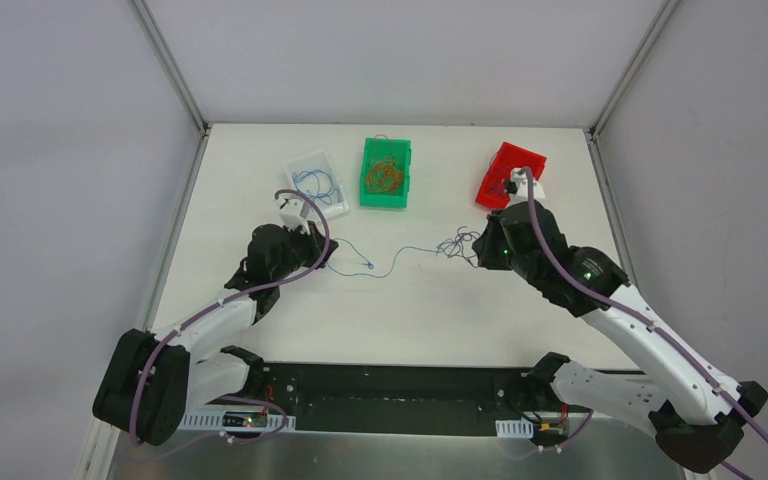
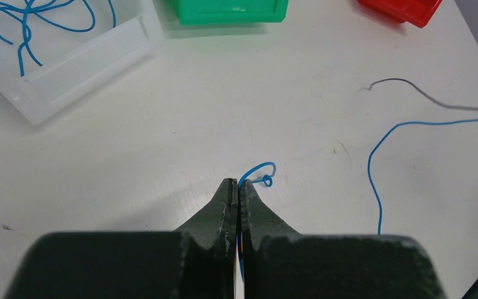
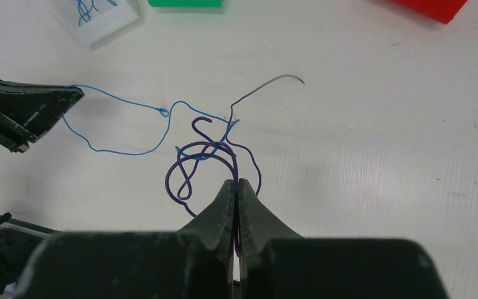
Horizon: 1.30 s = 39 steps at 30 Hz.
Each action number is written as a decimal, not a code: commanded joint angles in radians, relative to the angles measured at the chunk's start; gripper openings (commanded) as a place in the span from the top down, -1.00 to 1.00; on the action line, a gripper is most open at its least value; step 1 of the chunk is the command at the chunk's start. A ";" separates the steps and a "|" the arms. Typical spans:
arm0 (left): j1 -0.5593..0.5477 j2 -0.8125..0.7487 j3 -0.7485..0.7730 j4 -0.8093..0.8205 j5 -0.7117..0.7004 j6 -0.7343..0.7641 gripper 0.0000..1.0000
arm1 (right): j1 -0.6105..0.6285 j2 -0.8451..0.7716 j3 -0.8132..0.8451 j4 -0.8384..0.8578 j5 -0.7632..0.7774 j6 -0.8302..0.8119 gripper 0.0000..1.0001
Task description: Untangle the cables
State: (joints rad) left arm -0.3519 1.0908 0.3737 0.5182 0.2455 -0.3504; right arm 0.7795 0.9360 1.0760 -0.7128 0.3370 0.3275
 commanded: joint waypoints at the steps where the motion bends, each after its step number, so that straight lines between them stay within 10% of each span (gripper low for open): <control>1: -0.002 0.012 0.054 0.053 0.100 0.026 1.00 | -0.024 -0.007 0.117 -0.062 0.004 -0.054 1.00; 8: -0.020 0.051 0.058 0.151 0.244 0.026 0.93 | -0.054 0.040 0.170 -0.046 -0.074 -0.035 1.00; 14: -0.035 0.064 0.057 0.200 0.309 0.011 -0.09 | -0.064 0.077 0.201 0.007 -0.141 -0.015 1.00; 18: -0.048 0.056 0.031 0.265 0.321 0.009 -0.42 | -0.072 0.119 0.249 0.004 -0.202 0.001 1.00; 39: -0.339 0.237 -0.047 0.581 0.261 0.496 -0.47 | -0.080 0.182 0.287 0.118 -0.640 0.205 1.00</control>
State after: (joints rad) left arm -0.6823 1.3399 0.3183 1.0336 0.5476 0.0090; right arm 0.7021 1.1110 1.3537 -0.6754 -0.1555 0.4580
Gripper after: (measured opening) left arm 0.739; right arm 0.012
